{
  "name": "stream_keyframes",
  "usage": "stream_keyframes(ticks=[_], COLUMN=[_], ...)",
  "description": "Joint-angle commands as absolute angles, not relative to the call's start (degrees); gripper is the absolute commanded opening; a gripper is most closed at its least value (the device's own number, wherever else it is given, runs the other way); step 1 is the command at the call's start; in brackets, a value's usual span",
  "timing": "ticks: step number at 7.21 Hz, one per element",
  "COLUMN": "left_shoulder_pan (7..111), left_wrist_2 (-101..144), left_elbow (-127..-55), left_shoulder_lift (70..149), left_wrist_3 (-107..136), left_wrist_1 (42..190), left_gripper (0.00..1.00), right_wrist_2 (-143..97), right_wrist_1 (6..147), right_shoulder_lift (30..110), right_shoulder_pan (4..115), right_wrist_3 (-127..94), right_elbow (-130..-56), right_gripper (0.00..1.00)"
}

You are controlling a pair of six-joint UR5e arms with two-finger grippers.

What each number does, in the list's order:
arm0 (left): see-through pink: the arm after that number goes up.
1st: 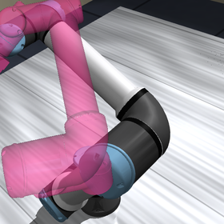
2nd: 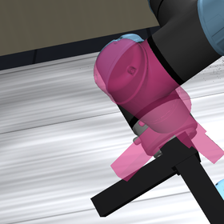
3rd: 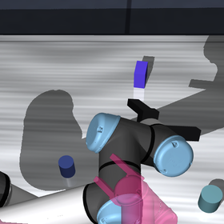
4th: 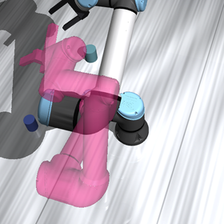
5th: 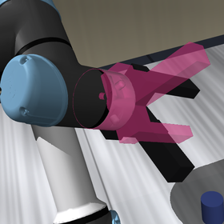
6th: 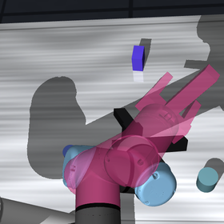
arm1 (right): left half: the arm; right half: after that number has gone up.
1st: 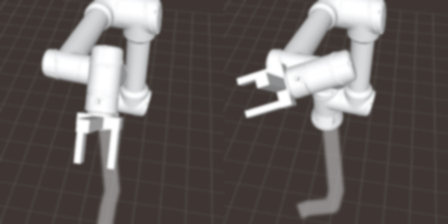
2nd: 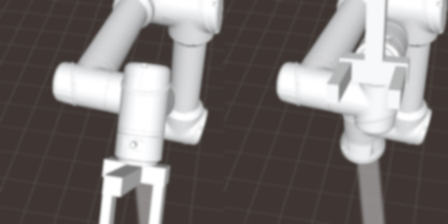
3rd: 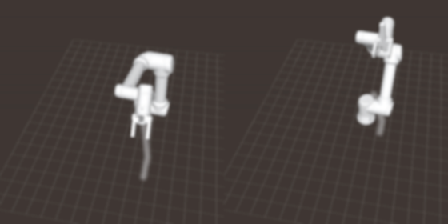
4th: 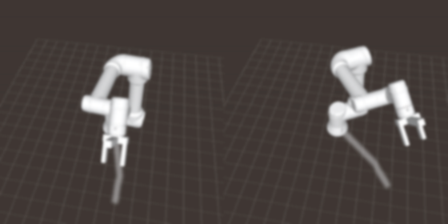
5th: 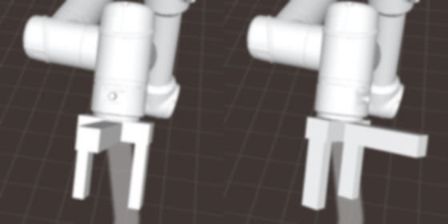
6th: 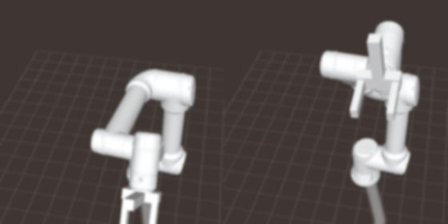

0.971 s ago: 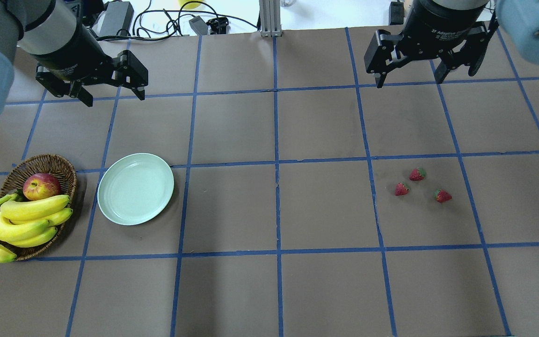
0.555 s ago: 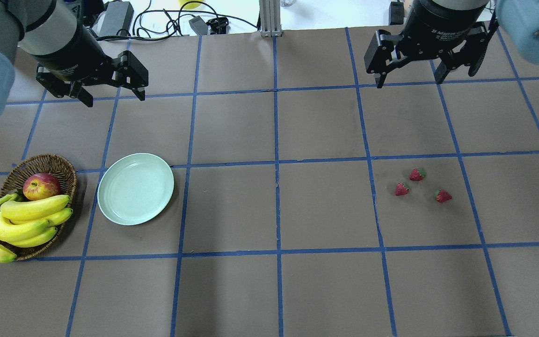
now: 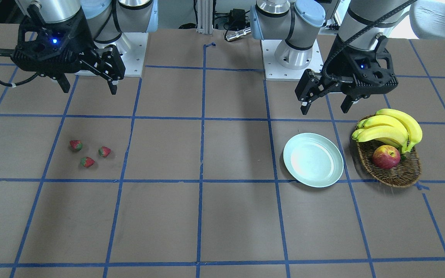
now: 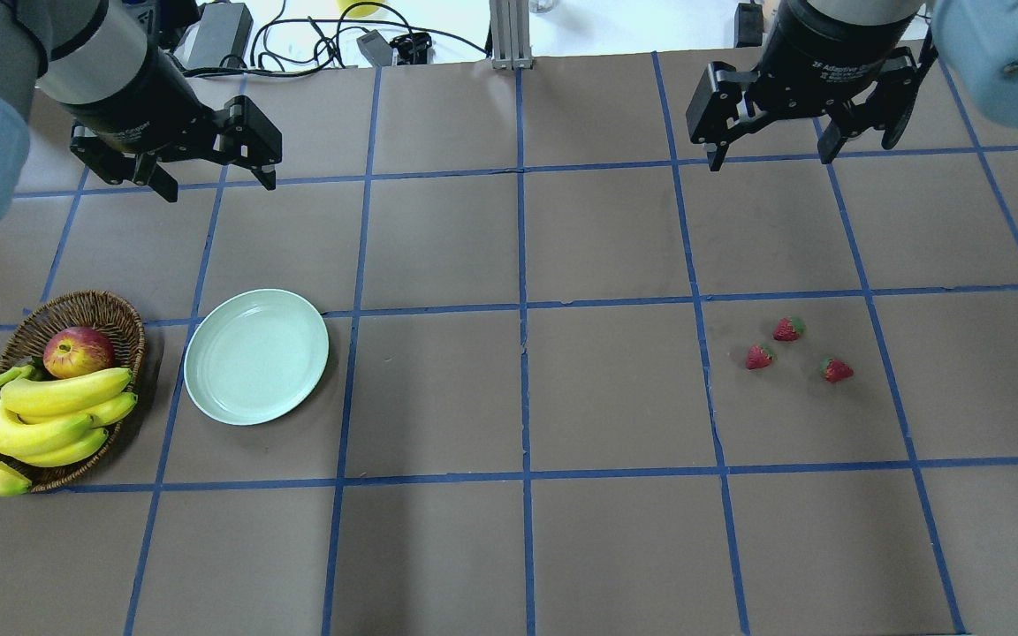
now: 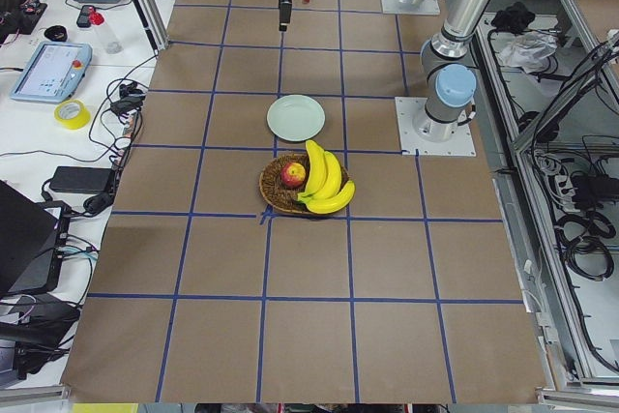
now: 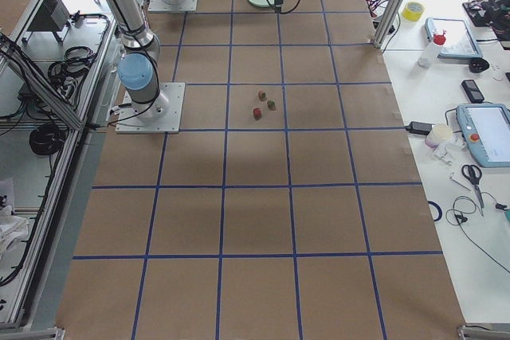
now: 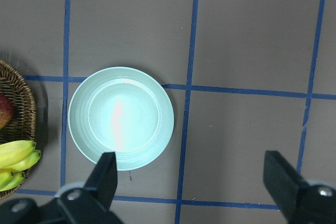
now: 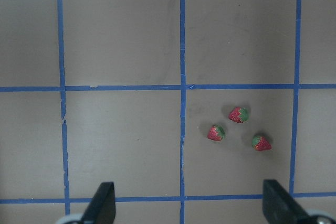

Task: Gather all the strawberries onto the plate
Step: 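Lower the right gripper onto a strawberry in the cluster and grasp it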

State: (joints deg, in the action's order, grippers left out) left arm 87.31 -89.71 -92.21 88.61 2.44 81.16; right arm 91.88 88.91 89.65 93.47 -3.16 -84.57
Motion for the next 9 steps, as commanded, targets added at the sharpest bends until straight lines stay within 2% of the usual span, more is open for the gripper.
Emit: stream_keyframes(ticks=[1,6,9], left_shoulder_pan=[87.27,87.80,87.80], left_wrist_2=[-89.56,-89.56,-89.65], left_elbow=[-92.37,-92.46,-92.81], left_shoulder_lift=[89.20,89.38,88.77], left_wrist_3=[2.46,2.55,2.55], left_wrist_1=[81.04,80.95,81.03], left_gripper=[1.00,1.00,1.00], right_wrist_2=[91.85,91.93,91.15], right_wrist_1=[88.86,88.51,94.97], right_shoulder_lift=[89.65,89.30,89.03], right_shoulder_pan=[93.52,92.73,88.19], right_wrist_3=[-3.16,-3.16,-2.29], right_elbow=[-84.64,-85.60,-97.25], right_gripper=[1.00,1.00,1.00])
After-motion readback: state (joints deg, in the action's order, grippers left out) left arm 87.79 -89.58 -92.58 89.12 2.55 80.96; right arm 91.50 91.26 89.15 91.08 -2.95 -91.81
